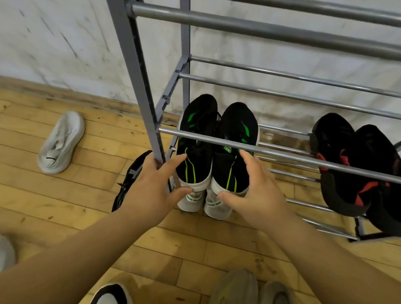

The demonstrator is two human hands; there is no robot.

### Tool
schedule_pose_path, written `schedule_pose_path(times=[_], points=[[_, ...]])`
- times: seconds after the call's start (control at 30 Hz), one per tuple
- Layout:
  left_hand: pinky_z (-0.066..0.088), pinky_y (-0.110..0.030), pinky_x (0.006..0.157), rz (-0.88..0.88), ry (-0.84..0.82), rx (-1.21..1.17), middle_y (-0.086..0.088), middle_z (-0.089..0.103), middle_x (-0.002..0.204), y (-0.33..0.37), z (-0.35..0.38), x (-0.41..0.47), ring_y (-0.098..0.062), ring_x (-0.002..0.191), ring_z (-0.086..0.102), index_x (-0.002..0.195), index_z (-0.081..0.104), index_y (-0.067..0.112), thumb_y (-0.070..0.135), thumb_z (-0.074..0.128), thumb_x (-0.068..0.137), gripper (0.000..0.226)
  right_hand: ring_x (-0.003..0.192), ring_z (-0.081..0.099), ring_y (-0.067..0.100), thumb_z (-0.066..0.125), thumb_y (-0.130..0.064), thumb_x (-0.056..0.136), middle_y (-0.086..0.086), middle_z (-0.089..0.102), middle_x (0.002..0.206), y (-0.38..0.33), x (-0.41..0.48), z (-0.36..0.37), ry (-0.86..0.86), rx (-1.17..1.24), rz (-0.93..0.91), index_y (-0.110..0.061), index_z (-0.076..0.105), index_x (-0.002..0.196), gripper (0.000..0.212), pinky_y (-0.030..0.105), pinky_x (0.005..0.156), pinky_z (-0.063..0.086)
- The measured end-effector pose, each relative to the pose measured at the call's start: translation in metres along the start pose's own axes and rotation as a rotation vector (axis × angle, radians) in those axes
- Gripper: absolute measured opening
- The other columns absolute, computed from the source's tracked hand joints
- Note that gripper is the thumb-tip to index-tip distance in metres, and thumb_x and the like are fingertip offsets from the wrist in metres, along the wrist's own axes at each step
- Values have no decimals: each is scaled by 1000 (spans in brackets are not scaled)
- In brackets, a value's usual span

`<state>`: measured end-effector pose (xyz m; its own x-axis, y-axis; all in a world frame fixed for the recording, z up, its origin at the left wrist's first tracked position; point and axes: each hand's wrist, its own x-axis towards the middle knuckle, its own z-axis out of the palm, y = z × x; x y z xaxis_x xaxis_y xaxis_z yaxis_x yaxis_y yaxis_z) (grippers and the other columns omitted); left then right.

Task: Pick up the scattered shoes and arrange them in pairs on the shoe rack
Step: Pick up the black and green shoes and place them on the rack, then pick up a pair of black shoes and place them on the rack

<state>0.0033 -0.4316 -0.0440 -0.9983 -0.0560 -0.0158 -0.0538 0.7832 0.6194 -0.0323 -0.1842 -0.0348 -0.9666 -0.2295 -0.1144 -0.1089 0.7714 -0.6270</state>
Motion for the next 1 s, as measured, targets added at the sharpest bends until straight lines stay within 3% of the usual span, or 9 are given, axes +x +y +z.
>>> schedule_pose_path(times=[0.13,0.27,0.37,0.5,0.6,0.67,0.73,0.8,1.0], points=[[40,-25,97,17,14,9,4,29,143,-3,2,-3,-14,130,41,151,33,49,49,70,91,71,157,7,19,67,-64,82,-9,1,171,-2,-4,7,-68,22,51,-52,4,157,98,43,122,23],[40,-29,104,76,30,10,5,26,153,-8,-4,-17,-6,134,34,152,36,44,47,71,90,71,157,6,18,67,-68,81,-9,4,170,-2,-13,3,-28,-69,22,-51,2,157,102,41,122,16],[39,-35,109,-4,31,21,9,21,159,-37,-8,-44,-10,141,30,150,39,45,48,71,90,68,151,23,26,68,-64,81,5,21,165,-1,-36,13,110,-183,-117,-33,25,158,94,44,122,25],[45,-44,110,-265,-48,97,5,23,158,-96,1,-66,-24,142,38,153,31,45,60,67,86,77,133,46,35,75,-48,80,15,45,147,-1,-71,43,236,-271,-376,-15,56,141,72,47,114,36],[39,-48,114,-410,-153,189,0,13,164,-132,15,-61,-33,148,29,156,18,49,64,69,84,89,130,49,30,66,-52,83,10,50,142,-9,-82,66,90,-269,-396,-20,57,140,66,50,106,44],[39,-51,115,-489,-204,200,-7,8,166,-148,25,-49,-38,149,24,157,13,50,65,70,84,94,136,42,25,61,-56,86,4,44,147,-11,-80,76,-35,-269,-325,-28,49,145,67,46,110,41],[43,-53,110,-533,-230,171,-13,14,164,-161,35,-35,-41,143,32,157,10,50,63,70,84,95,147,24,19,58,-60,90,-5,27,159,-11,-71,84,-195,-222,-183,-39,32,153,71,39,119,26],[50,-51,102,-533,-223,167,-14,30,153,-172,44,-26,-39,130,46,157,12,49,56,69,88,90,152,12,15,58,-60,91,-12,14,164,-7,-63,92,-332,-170,-55,-45,21,155,75,37,120,22],[52,-47,98,-480,-236,228,-8,37,140,-186,44,-32,-33,121,48,154,18,50,44,70,91,82,143,35,15,67,-54,88,-11,26,160,7,-50,103,-477,-121,63,-46,25,153,78,31,109,38]])
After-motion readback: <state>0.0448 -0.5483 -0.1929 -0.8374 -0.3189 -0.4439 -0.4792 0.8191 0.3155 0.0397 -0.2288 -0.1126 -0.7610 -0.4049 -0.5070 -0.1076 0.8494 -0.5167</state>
